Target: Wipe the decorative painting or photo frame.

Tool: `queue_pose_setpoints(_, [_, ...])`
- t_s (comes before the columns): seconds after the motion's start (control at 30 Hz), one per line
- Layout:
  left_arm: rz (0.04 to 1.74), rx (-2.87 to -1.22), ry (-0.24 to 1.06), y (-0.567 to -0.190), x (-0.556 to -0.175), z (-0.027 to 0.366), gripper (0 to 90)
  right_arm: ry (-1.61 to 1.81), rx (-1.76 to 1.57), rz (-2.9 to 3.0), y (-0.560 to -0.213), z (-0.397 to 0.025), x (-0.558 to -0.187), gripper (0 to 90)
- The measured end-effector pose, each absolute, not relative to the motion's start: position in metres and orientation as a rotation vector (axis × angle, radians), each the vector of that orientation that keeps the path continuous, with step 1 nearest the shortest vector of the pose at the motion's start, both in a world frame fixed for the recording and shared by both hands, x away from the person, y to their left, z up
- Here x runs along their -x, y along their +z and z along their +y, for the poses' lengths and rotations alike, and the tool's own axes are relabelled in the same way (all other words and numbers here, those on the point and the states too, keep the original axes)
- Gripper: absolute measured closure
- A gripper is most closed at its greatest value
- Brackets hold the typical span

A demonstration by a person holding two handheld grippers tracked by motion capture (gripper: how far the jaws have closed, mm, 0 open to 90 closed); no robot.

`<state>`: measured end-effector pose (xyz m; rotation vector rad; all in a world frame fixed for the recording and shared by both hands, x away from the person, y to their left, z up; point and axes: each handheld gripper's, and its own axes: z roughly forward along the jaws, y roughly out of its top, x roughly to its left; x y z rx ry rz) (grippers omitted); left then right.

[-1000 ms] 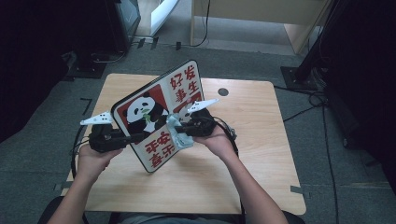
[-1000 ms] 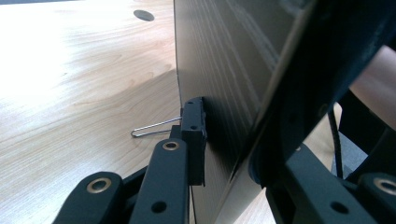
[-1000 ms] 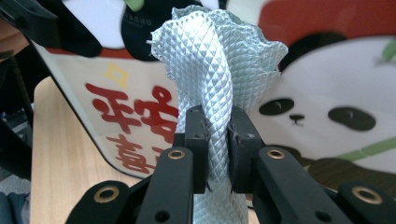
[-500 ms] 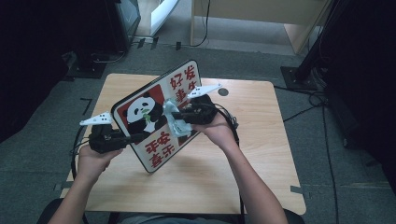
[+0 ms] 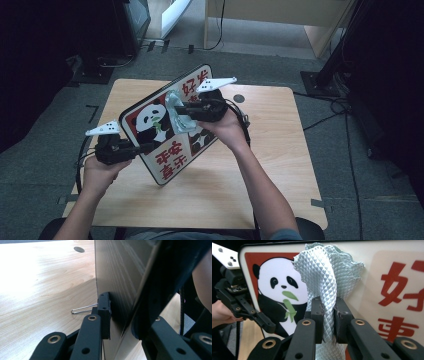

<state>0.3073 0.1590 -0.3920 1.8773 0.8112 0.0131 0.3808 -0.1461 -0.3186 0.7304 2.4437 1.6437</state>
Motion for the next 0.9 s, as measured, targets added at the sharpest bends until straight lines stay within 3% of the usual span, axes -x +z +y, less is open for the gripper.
queue_pose_setpoints(0.33, [0.805,-1.888,0.025,-0.391,-0.306,0.158,76.3,1.593,-0.645,2.462,-0.297,-0.143,-0.389,81.0])
queue_pose_setpoints(0.9, [0.808,-1.904,0.035,-0.39,-0.305,0.157,76.1,1.622,-0.603,2.49,-0.305,-0.142,-0.403,80.9])
